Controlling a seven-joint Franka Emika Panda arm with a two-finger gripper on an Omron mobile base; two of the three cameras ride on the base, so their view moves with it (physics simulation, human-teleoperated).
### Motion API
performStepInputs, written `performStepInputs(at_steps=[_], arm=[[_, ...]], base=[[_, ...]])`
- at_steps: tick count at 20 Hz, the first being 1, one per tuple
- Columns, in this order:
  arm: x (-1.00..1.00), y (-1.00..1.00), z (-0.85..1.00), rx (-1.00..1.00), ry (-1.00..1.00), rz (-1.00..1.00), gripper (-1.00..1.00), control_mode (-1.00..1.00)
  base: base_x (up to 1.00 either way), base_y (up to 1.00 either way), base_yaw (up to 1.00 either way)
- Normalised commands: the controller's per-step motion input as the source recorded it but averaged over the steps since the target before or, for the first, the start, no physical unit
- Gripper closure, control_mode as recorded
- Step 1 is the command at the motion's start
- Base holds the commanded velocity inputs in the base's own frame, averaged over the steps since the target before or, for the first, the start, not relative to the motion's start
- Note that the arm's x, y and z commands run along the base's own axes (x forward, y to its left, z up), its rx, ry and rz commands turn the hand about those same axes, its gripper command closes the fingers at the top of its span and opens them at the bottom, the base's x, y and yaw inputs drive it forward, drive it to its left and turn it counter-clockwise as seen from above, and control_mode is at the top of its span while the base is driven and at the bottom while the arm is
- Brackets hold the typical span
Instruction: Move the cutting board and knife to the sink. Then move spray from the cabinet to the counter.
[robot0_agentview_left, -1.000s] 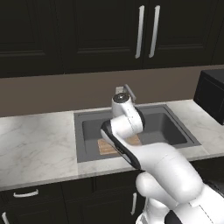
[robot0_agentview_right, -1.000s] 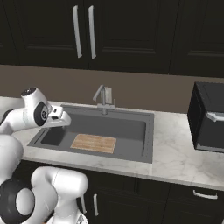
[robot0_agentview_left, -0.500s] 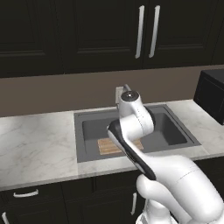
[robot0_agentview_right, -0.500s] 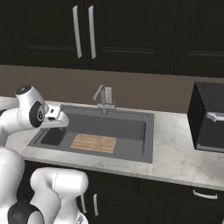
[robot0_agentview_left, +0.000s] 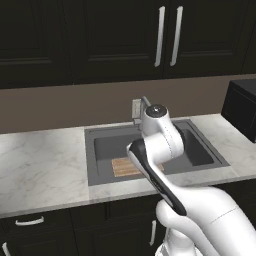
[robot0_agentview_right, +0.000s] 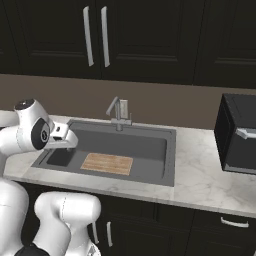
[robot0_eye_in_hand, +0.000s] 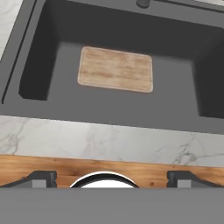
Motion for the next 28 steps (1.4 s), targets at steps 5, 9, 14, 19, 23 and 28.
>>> performStepInputs(at_steps=[5,9,14,19,23,28], arm=[[0.0,0.0,0.0,0.0,0.0,0.0,-1.0,-1.0],[0.0,0.0,0.0,0.0,0.0,0.0,-1.0,-1.0],[-0.14,0.0,0.0,0.0,-0.02,0.0,-1.0,1.0],[0.0,0.0,0.0,0.0,0.0,0.0,-1.0,1.0],[0.0,0.0,0.0,0.0,0.0,0.0,-1.0,1.0],[0.0,0.0,0.0,0.0,0.0,0.0,-1.0,1.0]], base=[[0.0,0.0,0.0],[0.0,0.0,0.0],[-0.11,-0.02,0.0],[-0.66,-0.08,-0.05],[-0.77,-0.08,-0.04],[-0.53,-0.03,-0.26]])
